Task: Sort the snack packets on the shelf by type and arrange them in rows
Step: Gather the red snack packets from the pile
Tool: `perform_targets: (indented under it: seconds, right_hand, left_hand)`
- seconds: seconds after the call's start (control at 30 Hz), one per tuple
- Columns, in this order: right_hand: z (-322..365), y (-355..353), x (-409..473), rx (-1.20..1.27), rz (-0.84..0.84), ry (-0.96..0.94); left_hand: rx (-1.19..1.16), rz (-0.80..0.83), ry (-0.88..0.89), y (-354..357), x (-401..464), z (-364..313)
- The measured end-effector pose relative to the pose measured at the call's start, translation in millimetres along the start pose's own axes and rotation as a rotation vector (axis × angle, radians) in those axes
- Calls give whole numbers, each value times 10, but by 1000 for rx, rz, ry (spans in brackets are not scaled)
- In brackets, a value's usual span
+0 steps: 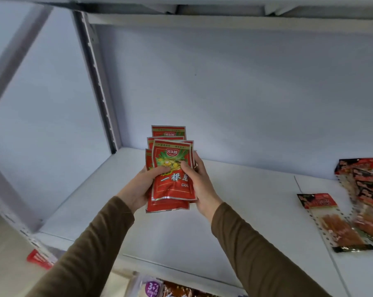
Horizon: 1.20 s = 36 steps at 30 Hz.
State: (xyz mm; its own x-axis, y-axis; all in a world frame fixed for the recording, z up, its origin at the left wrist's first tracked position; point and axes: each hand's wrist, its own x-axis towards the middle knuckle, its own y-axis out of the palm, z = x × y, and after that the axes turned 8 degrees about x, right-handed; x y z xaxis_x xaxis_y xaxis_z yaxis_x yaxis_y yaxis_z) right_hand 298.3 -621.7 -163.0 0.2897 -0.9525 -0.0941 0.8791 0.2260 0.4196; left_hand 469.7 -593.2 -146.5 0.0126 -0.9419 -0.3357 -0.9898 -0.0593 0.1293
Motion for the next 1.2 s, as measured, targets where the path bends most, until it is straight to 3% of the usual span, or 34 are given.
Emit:
perform_targets:
  seconds: [0.37,0.53,0.73,1.03,1.2]
  right_hand:
    - [-785,1449,740,4,-131,-127]
    - [-815,1619,932,-68,-139,-138]
    - [-924,1576,993,-209,-88,-60]
    - [-1071,1715,1016,-222,-193,26]
    - [-1056,1671,1030,-208,-291,-55]
  left_hand:
    - [137,-216,74,-1565,400,-318]
    - [176,-236,154,-1714,552,-369]
    - [328,-190,105,-1873,548,-243]
    - [458,-126,102,-1866,622,-231]
    - [481,-199,77,-1902,658,-197]
